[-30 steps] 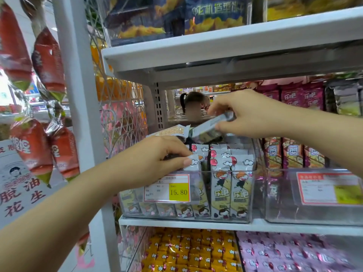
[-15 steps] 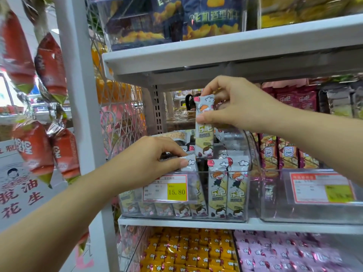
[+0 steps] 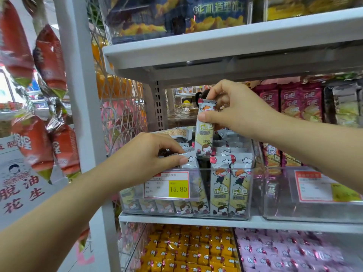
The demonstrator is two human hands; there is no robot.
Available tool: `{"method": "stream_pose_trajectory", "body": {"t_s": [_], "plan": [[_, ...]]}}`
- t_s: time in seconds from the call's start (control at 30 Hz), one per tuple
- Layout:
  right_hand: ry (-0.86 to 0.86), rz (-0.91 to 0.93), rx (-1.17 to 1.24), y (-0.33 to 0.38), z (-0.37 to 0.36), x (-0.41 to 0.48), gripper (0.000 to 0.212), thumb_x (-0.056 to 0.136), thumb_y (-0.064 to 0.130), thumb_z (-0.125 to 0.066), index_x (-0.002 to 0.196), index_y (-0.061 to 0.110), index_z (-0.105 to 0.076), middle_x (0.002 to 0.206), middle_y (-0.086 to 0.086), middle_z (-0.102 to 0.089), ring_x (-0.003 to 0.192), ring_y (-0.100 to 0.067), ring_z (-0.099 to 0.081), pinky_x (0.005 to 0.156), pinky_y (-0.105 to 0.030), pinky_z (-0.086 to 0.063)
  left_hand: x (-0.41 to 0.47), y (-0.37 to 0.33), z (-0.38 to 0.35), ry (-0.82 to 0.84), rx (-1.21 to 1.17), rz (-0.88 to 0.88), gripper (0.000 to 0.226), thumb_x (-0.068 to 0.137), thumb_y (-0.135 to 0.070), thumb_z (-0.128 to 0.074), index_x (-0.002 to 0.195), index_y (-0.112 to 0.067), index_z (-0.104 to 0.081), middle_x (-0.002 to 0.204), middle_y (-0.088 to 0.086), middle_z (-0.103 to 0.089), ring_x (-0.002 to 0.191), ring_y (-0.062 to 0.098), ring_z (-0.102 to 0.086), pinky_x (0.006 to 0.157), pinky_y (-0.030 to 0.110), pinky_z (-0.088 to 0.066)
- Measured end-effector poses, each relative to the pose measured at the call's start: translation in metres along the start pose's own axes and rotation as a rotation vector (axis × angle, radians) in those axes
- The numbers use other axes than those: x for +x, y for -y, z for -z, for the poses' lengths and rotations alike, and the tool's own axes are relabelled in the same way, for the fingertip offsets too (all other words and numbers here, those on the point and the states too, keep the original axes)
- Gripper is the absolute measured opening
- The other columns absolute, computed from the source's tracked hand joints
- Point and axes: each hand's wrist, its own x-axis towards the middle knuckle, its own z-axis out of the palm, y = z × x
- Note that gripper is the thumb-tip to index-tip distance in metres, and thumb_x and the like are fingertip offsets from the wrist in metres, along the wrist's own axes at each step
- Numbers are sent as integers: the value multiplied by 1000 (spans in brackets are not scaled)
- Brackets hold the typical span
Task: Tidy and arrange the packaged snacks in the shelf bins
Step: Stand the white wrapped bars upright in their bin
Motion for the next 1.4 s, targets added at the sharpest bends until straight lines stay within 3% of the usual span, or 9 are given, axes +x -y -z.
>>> {"method": "stream_pose_trajectory", "body": {"t_s": [0.27, 0.7, 0.77, 0.9, 1.0, 1.07, 1.2, 1.33, 1.4], "plan": [[206, 243, -321, 15, -1, -10, 33, 72, 30, -80, 79, 26, -48, 77, 14, -52, 67, 19, -46, 63, -3, -36, 1, -3, -1, -13, -10, 11, 36, 70, -56, -56, 89, -30, -73, 94, -16, -68, 84, -3, -61, 74, 17, -46], [445, 143, -437, 17, 7, 2, 28, 72, 26, -79, 77, 26, -52, 72, 8, -51, 54, 3, -44, 49, -11, -36, 12, -18, -7, -34, 0, -76, 14, 88, -34, -61, 83, -26, -71, 85, -15, -66, 80, 0, -61, 73, 19, -47], [439, 138, -437, 17, 8, -1, 28, 73, 24, -78, 77, 26, -51, 68, 9, -49, 53, 5, -44, 49, -10, -37, 16, -21, -6, -15, -9, -70, 18, 90, -37, -57, 79, -29, -68, 80, -9, -67, 72, 5, -60, 65, 22, -47], [370, 109, -381, 15, 9, -5, 31, 70, 27, -81, 80, 27, -51, 69, 11, -49, 54, 9, -45, 49, -8, -37, 25, -17, -4, -65, 5, -39, 14, 97, -25, -49, 90, -32, -59, 74, -14, -58, 53, -4, -51, 48, 11, -36], [333, 81, -305, 12, 7, -5, 33, 72, 25, -79, 89, 31, -52, 90, 12, -54, 62, 0, -51, 54, -12, -42, 34, -14, -5, 24, 108, -13, 19, 98, -16, -47, 109, -28, -58, 79, -27, -49, 60, -17, -49, 54, 4, -36], [318, 63, -279, 11, 6, -5, 36, 74, 25, -77, 100, 32, -54, 101, 12, -56, 67, -5, -56, 59, -17, -47, 39, -15, -5, 70, 159, -26, 20, 97, -12, -50, 102, -29, -59, 72, -29, -48, 61, -18, -48, 56, 3, -35], [264, 58, -185, 11, 5, -6, 24, 78, 14, -73, 100, 19, -63, 80, 7, -63, 59, 2, -53, 54, -12, -43, 48, -16, -4, 121, 245, -24, 14, 94, -16, -57, 99, -23, -68, 65, -26, -49, 56, -18, -49, 55, 2, -37], [124, 50, -9, 13, 8, -3, 21, 80, 7, -69, 96, 20, -65, 76, 2, -67, 56, -6, -57, 51, -18, -46, 54, -17, -5, 149, 345, -21, 15, 93, -20, -59, 101, -19, -71, 66, -24, -48, 64, -6, -54, 61, 5, -41], [66, 56, 43, 15, 11, 0, 22, 80, 4, -67, 95, 20, -64, 76, -1, -68, 60, -18, -62, 53, -28, -52, 55, -16, -5, 147, 389, -20, 15, 93, -23, -59, 102, -23, -71, 72, -20, -51, 76, 6, -58, 77, 25, -51]]}}
